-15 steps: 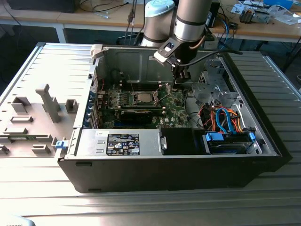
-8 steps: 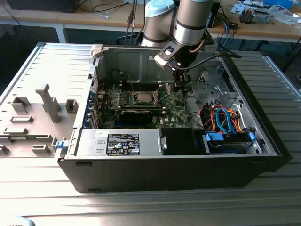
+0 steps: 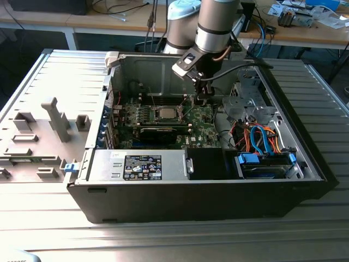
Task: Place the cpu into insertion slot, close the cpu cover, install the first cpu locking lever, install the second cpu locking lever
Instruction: 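Close the cpu cover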
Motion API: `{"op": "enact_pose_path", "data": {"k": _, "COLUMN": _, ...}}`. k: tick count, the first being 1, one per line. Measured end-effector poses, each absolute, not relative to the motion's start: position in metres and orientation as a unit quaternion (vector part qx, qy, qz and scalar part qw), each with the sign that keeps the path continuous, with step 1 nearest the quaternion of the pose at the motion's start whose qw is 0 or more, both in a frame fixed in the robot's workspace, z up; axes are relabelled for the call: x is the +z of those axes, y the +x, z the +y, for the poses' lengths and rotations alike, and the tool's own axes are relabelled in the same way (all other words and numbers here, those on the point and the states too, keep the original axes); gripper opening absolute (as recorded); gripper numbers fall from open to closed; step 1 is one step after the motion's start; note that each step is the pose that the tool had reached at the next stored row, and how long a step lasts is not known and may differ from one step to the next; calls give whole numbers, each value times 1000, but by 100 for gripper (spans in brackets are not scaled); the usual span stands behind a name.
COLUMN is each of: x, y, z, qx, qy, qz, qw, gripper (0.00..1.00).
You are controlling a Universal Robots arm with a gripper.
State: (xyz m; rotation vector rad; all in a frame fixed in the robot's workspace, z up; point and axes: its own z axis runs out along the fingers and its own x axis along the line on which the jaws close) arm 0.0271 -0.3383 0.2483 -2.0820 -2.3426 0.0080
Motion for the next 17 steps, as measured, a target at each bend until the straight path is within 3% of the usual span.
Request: {"op": "enact_pose_path", "data": {"k": 17, "x": 248, "y": -6, "z": -338, "qx": 2, "qy": -664, "qz": -747, "qw": 3, "gripper": 11}}
